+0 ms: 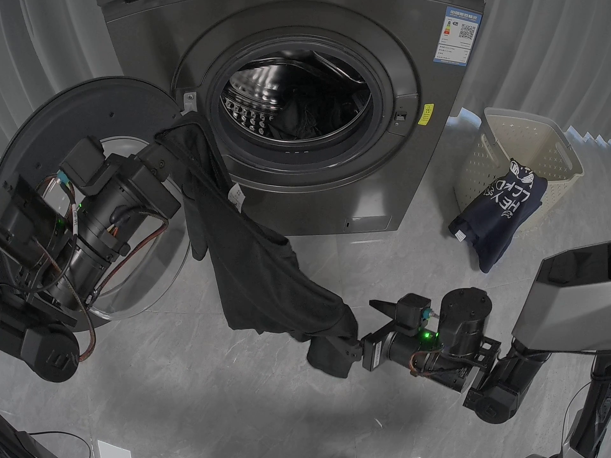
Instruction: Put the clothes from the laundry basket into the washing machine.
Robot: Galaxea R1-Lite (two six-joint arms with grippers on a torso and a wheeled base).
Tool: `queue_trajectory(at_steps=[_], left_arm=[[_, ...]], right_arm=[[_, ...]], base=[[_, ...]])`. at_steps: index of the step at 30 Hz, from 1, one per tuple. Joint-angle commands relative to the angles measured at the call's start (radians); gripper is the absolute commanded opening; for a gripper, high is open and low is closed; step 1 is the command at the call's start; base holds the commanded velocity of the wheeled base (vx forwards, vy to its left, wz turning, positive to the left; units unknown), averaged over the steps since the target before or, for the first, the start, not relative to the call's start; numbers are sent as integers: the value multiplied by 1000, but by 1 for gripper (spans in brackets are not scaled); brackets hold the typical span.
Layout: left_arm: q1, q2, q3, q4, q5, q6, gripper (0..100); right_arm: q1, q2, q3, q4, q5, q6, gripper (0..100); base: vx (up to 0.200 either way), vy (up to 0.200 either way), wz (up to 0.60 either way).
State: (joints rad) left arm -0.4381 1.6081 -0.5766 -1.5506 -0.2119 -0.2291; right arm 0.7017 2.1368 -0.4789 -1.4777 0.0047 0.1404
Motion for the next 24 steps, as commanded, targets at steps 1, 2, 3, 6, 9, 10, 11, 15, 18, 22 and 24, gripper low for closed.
queue_trajectory(at_steps=[1, 2, 3, 6, 9, 10, 11, 15, 18, 22, 24], left_arm=[[-1, -4, -2, 0, 2, -2, 0], [-1, -4, 0, 0, 2, -1, 0], [-2, -4, 0, 0, 2, -1, 0], [-2, -4, 1, 0, 2, -1, 0], [-7, -5, 4, 0, 2, -2, 0], [-8, -5, 6, 0, 2, -1, 0], [-10, -5, 6, 0, 2, -1, 0], [-25, -4, 9, 0, 12, -1, 0], [-25, 0, 9, 0, 16, -1, 0], [-25, 3, 9, 0, 17, -1, 0], [-25, 6, 9, 0, 19, -1, 0]], right_arm=[[32, 58, 34, -1, 1, -2, 100], [38, 60, 37, -1, 1, -2, 100], [44, 60, 37, -1, 1, -2, 100], [61, 74, 19, -4, 3, -2, 100], [64, 77, -29, -4, 3, -1, 100], [64, 77, -49, -4, 6, -1, 100], [64, 77, -56, -4, 9, -1, 100], [82, 75, -130, -6, 15, 1, 100], [108, 75, -165, -7, 17, 7, 100], [144, 89, -228, -36, 18, 11, 100], [156, 109, -267, -38, 20, 11, 100]], base=[[0, 0, 0], [0, 0, 0], [0, 0, 0], [0, 0, 0], [0, 0, 0], [0, 0, 0], [0, 0, 0], [0, 0, 0], [0, 0, 0], [0, 0, 0], [0, 0, 0]])
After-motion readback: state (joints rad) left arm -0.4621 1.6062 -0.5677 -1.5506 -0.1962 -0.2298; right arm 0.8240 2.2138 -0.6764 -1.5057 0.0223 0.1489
